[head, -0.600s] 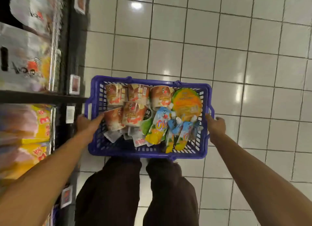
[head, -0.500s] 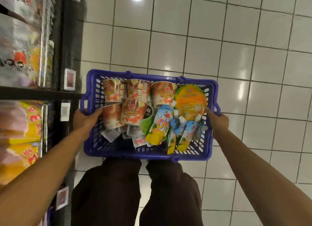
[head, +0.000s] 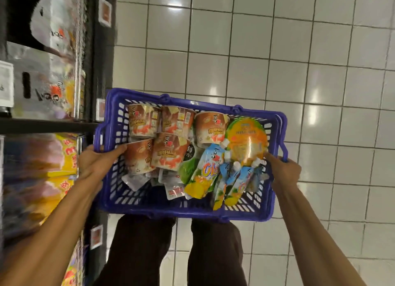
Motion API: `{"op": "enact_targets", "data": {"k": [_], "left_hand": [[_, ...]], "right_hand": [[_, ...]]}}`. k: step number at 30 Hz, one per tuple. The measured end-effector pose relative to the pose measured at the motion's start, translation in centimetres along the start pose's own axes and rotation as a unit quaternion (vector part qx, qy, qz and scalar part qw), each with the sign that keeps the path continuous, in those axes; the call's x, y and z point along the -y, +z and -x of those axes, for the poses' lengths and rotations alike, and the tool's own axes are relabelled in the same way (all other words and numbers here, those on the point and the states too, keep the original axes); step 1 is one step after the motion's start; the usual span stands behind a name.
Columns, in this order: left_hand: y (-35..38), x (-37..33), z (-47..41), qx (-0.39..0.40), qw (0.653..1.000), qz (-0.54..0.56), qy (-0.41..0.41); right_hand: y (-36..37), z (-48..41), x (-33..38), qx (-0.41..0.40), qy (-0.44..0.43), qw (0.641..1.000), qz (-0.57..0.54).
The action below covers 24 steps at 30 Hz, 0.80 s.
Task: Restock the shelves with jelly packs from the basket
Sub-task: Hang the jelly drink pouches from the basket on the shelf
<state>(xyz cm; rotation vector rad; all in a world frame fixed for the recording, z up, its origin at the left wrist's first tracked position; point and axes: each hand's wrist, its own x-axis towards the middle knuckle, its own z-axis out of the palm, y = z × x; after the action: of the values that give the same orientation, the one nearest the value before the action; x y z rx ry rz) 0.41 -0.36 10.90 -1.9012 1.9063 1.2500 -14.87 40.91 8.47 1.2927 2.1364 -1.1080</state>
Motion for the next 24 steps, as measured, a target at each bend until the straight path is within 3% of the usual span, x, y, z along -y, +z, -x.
{"op": "enact_targets", "data": {"k": [7, 13, 18, 24], "left_hand": [[-12.4, -9.7, 17.7, -0.056, 0.998, 0.013, 0.02], [-19.6, -14.8, 28.8, -0.074, 0.993, 0.09, 0.007], [-20.4, -17.4, 32.6, -0.09, 0.987, 0.136, -0.004], [-16.8, -20.1, 31.6, -0.101, 0.975, 0.198, -0.031]], "right_hand": [[-15.8, 13.4, 8.9, 0.014, -0.042, 0.999, -0.026], [-26.5, 20.7, 16.5, 0.011, -0.133, 0.991, 0.01], [-29.7, 22.4, 22.2, 0.02, -0.187, 0.981, 0.038], [-27.7, 20.4, 30.9, 0.035, -0.227, 0.97, 0.082]]}}
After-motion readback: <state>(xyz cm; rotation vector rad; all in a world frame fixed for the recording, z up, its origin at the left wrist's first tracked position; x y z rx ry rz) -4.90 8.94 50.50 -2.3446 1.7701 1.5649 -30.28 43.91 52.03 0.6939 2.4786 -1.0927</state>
